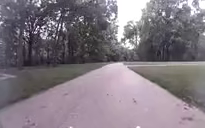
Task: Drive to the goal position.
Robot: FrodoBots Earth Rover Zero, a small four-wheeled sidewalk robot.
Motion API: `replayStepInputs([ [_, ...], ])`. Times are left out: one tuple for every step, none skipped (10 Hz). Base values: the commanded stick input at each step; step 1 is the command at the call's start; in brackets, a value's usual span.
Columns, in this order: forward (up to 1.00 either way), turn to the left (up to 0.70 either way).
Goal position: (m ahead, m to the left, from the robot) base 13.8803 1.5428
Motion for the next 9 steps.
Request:
replayStepInputs([
  [0.7,-0.01],
  [0.7,-0.01],
  [0.7,-0.01],
  [0.7,-0.01],
  [0.7,-0.01],
  [0.7,0.0],
  [0.7,0.0],
  [0.7,-0.01],
  [0.7,-0.1],
])
